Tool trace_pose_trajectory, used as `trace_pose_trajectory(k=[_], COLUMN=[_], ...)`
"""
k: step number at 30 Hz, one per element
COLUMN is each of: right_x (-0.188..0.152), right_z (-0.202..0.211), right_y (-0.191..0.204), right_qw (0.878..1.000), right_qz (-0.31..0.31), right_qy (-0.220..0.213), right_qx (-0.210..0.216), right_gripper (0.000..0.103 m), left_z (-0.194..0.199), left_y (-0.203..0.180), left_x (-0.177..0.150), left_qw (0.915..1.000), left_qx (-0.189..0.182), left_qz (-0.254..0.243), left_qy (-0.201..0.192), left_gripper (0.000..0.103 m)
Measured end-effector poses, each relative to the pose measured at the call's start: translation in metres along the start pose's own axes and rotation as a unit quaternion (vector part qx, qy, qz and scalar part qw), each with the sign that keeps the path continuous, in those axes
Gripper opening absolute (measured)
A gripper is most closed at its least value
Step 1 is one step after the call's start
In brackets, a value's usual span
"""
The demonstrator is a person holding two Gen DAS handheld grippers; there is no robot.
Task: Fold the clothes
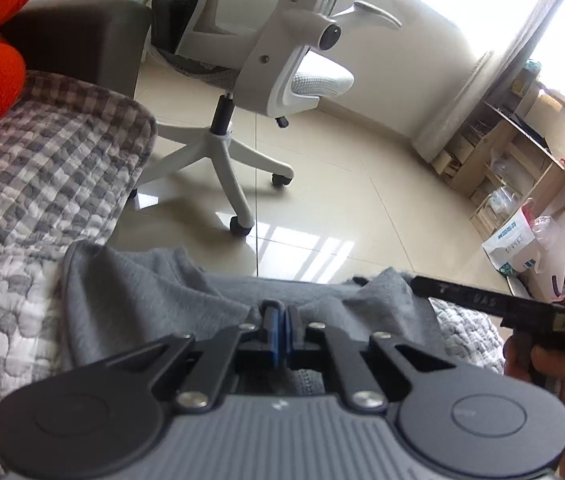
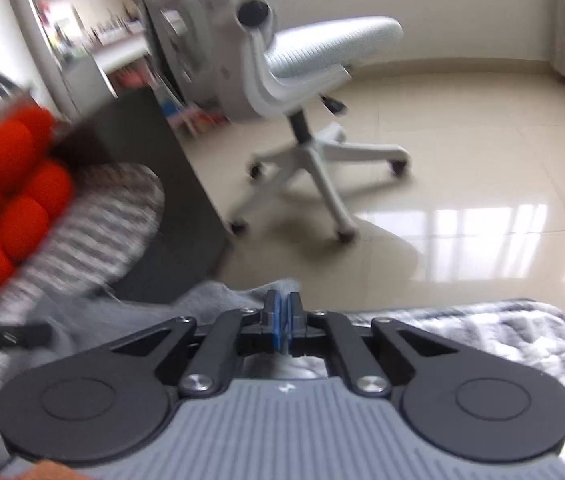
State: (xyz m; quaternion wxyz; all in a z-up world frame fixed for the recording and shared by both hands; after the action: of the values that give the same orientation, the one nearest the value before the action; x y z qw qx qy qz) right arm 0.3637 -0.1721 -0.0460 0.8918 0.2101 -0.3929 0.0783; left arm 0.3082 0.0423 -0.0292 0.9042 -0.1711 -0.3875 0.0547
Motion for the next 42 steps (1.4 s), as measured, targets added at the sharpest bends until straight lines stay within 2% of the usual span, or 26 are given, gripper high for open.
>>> trace_pose_trajectory(k=[1, 3, 5, 6, 7, 9, 10, 11, 12, 15, 18, 22, 24, 26, 27, 28, 30, 31, 33, 36, 39, 42], right_x=[-0.001, 0.002, 0.006, 0.007, 0.006, 0.001, -0.003, -0.007, -0.008, -0.001, 0.002, -0.009, -0.011, -0.010, -0.009, -0.009, -0.008, -0.009, -0.013, -0.024, -0.043, -0.069], right_z=[-0.001, 0.008, 0.016, 0.018, 0.017, 0.011, 0.006, 0.002, -0.001, 0.010, 0.018, 0.001, 0.001, 0.004, 0.008, 0.016, 0.031, 0.039, 0.053, 0.073, 0.096, 0.127], right_y=[-0.002, -0.004, -0.003, 0.000, 0.005, 0.015, 0.019, 0.022, 0.025, 0.020, 0.016, 0.012, 0.011, 0.008, 0.007, 0.006, 0.005, 0.005, 0.012, 0.030, 0.055, 0.087], right_qw=[1.000, 1.000, 0.999, 0.998, 0.998, 0.999, 1.000, 0.999, 0.999, 0.999, 0.999, 0.997, 0.996, 0.995, 0.994, 0.995, 0.995, 0.995, 0.996, 0.996, 0.995, 0.991], right_qz=[0.001, -0.015, -0.035, -0.041, -0.036, -0.008, 0.012, 0.032, 0.044, 0.026, 0.021, 0.039, 0.044, 0.045, 0.044, 0.040, 0.033, 0.030, 0.038, 0.056, 0.081, 0.120], right_qy=[0.003, -0.010, -0.021, -0.024, -0.019, -0.006, 0.001, 0.008, 0.011, -0.019, -0.040, -0.015, -0.018, -0.022, -0.025, -0.028, -0.035, -0.037, -0.027, -0.005, 0.023, 0.043], right_qx=[-0.007, 0.000, 0.021, 0.031, 0.041, 0.031, 0.018, 0.006, -0.004, -0.012, -0.025, -0.058, -0.072, -0.089, -0.095, -0.092, -0.086, -0.083, -0.077, -0.067, -0.061, -0.048], right_gripper=[0.013, 0.015, 0.021, 0.037, 0.049, 0.050, 0.038, 0.020, 0.009, 0.002, 0.002, 0.002, 0.003, 0.013, 0.022, 0.022, 0.024, 0.025, 0.026, 0.034, 0.034, 0.034], left_z=[-0.001, -0.003, -0.001, -0.001, -0.002, -0.003, -0.003, -0.003, -0.002, 0.007, 0.016, -0.003, -0.014, -0.013, -0.007, 0.000, 0.014, 0.024, 0.043, 0.070, 0.095, 0.115], left_y=[0.003, 0.010, 0.012, 0.011, 0.009, 0.007, 0.007, 0.006, 0.005, 0.003, -0.002, 0.009, 0.016, 0.020, 0.021, 0.023, 0.025, 0.023, 0.017, 0.002, -0.011, -0.020], left_x=[-0.002, -0.004, -0.003, -0.004, -0.004, -0.006, -0.005, -0.004, -0.003, 0.008, 0.014, 0.002, -0.006, -0.005, -0.001, 0.003, 0.013, 0.018, 0.023, 0.020, 0.005, -0.021], left_qw=[1.0000, 0.9998, 0.9996, 0.9997, 0.9997, 0.9998, 0.9998, 0.9998, 0.9997, 0.9986, 0.9977, 0.9991, 0.9993, 0.9987, 0.9982, 0.9976, 0.9966, 0.9970, 0.9976, 0.9986, 0.9991, 0.9992], left_qx=[0.000, -0.002, -0.012, -0.014, -0.014, -0.012, -0.012, -0.013, -0.014, -0.025, -0.036, -0.011, -0.007, -0.030, -0.034, -0.038, -0.044, -0.040, -0.035, -0.029, -0.029, -0.030], left_qz=[0.002, 0.012, 0.021, 0.019, 0.016, 0.017, 0.017, 0.018, 0.020, 0.036, 0.036, 0.036, 0.036, 0.042, 0.050, 0.057, 0.068, 0.062, 0.050, 0.031, 0.025, 0.026], left_qy=[0.006, 0.017, 0.013, 0.011, 0.010, 0.006, 0.003, -0.003, -0.008, -0.029, -0.045, -0.018, -0.001, 0.004, 0.001, -0.003, -0.013, -0.023, -0.032, -0.031, -0.018, 0.010], left_gripper=[0.004, 0.004, 0.004, 0.004, 0.004, 0.004, 0.003, 0.003, 0.003, 0.003, 0.003, 0.003, 0.003, 0.005, 0.009, 0.012, 0.030, 0.033, 0.034, 0.034, 0.039, 0.039])
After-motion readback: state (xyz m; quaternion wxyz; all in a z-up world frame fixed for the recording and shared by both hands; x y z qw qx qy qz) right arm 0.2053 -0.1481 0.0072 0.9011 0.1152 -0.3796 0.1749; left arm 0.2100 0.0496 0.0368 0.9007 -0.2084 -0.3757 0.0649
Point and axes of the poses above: each gripper's, at about its wrist camera, not at the fingertips, and z roughly against the way its jaws point, y to its left, x to its top, the point moved 8 cm from there along -z, roughly the way its jaws point, and after that the axes turned 2 degrees about -y, right-handed, at the moved point
